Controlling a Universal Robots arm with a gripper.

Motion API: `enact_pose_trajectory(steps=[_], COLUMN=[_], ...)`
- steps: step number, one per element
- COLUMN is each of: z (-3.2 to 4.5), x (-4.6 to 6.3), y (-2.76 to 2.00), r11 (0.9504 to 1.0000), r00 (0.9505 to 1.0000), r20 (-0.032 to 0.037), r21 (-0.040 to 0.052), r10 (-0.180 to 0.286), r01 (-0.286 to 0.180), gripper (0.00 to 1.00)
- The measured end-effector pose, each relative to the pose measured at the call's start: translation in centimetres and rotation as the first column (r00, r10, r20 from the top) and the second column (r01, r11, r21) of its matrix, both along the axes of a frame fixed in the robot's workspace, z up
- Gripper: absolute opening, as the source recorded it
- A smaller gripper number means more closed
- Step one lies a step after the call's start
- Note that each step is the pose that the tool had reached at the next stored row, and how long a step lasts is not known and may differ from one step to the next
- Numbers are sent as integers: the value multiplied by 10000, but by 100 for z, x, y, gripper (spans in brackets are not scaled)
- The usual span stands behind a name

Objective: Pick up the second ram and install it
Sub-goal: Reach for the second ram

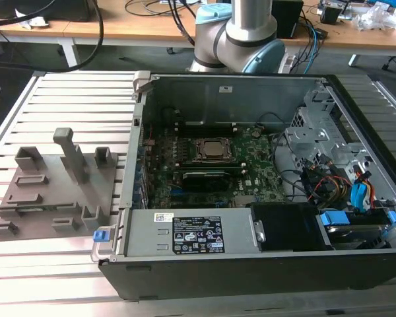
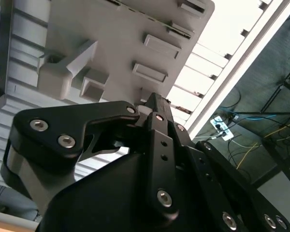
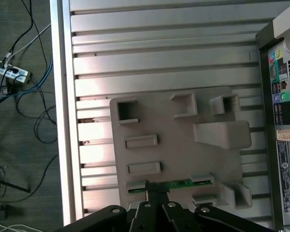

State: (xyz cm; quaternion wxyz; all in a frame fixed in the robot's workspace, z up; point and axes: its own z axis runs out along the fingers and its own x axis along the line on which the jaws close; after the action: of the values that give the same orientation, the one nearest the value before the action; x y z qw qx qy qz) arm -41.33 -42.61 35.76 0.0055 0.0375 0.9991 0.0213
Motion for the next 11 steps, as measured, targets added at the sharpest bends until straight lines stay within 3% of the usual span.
enact_pose_trajectory(steps=[6,11], z=[-93,-178], x=[5,5], y=[-85,-120], r11=[10000,10000], r00=[10000,10000], r20=[-1,-2], r21=[-2,-2], r10=[0,0], r01=[0,0], gripper=[11,11])
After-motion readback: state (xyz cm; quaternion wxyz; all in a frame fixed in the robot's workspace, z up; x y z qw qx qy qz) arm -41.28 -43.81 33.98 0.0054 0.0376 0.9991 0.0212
